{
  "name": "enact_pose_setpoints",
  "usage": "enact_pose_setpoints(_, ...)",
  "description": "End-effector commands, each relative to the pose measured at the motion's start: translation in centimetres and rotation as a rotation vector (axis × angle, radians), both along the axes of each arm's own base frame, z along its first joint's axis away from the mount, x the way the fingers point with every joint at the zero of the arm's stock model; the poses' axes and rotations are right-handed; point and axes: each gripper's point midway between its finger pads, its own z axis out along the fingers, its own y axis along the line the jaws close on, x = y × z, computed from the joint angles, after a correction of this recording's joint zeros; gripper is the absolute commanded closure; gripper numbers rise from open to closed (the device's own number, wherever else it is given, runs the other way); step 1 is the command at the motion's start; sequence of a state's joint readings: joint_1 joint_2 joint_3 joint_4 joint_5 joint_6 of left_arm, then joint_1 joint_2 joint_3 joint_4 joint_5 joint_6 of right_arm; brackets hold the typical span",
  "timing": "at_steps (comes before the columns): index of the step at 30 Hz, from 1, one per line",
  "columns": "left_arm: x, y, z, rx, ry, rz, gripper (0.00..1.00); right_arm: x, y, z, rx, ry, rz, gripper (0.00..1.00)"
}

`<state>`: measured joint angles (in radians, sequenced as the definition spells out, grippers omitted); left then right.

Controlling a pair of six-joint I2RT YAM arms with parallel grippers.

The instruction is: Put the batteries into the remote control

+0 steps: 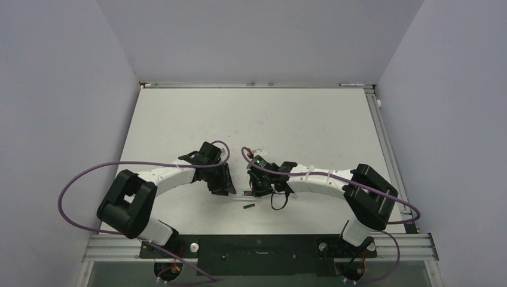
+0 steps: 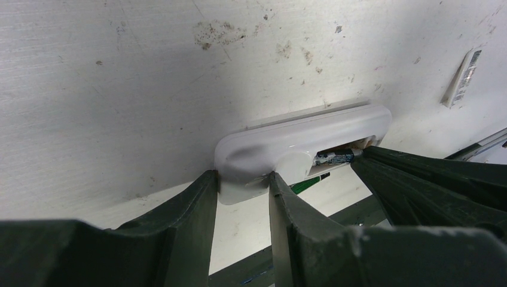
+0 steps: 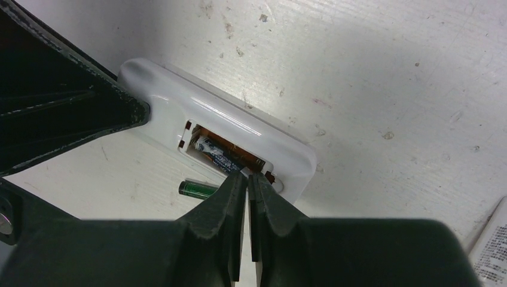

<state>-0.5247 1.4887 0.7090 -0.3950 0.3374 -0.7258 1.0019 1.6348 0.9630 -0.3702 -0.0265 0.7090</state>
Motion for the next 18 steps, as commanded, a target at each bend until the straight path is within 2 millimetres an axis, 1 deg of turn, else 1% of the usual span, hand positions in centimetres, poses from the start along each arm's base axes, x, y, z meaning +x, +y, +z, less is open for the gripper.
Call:
enact_pose_setpoints(1, 0.3, -0.6, 0.2, -0.007, -0.027, -0.016, 0.77, 0.4, 1.1, 0.3, 0.01, -0.006, 0.024, 0.91)
enact_pose_setpoints(7, 0.4, -0.6, 0.3, -0.007, -0.029, -0.017, 0.77, 0.0, 1.0, -0.2, -0.065, -0.012, 0.069, 0.91)
enact_pose_setpoints(14, 0.4, -0.6, 0.3, -0.008, -0.031, -0.019, 0.77, -1.2, 1.2, -1.1, -0.13, 0.007, 0.13, 0.92)
enact_pose_setpoints(15, 0.4, -0.6, 0.3, -0.007, -0.03, -0.019, 0.77, -1.0, 1.0, -1.2, -0.15, -0.008, 0.127, 0.91)
enact_pose_setpoints(18, 0.3, -0.6, 0.2, -0.006, -0.028, -0.018, 0.77, -1.3, 1.0, -1.4, -0.171, -0.008, 0.14, 0.91)
